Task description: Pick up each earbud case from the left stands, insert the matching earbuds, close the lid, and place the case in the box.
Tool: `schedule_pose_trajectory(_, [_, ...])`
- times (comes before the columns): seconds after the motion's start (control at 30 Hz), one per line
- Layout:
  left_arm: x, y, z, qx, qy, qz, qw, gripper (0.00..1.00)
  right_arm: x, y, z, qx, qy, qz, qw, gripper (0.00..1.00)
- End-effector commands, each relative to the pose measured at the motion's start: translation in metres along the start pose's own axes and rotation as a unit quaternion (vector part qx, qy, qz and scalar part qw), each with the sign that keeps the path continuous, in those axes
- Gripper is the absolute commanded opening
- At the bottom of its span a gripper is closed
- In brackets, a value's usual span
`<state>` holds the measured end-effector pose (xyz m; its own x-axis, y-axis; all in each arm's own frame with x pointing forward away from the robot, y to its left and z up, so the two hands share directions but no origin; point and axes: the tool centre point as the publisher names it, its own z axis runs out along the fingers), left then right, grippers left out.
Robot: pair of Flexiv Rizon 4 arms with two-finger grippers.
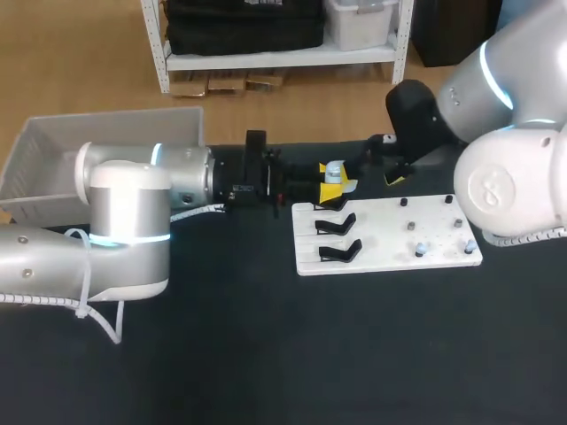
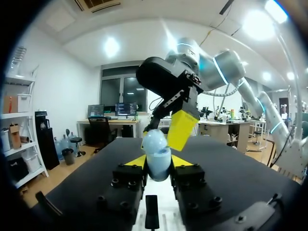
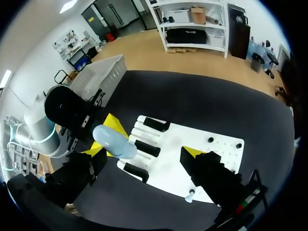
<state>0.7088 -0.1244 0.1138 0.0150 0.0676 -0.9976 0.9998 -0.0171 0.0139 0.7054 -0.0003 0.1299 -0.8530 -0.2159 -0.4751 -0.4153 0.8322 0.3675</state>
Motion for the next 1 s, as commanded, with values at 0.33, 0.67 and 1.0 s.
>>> schedule_pose_trajectory(0.33, [0.0, 0.001, 0.0, 0.002, 0.0, 0.0, 1.0, 0.0, -0.018, 0.002, -0.025, 0.008, -0.026, -0.021, 0.999, 1.0])
schedule_pose_trajectory(0.67, [0.0, 0.001, 0.0, 0.002, 0.0, 0.0, 1.0, 0.0, -0.007, -0.013, -0.063, 0.069, 0.002, -0.109, 0.992, 1.0])
schedule_pose_trajectory(1.0, [0.0, 0.001, 0.0, 0.002, 0.0, 0.0, 1.0, 0.0, 0.03, -0.057, -0.086, 0.19, 0.074, -0.07, 0.977, 1.0])
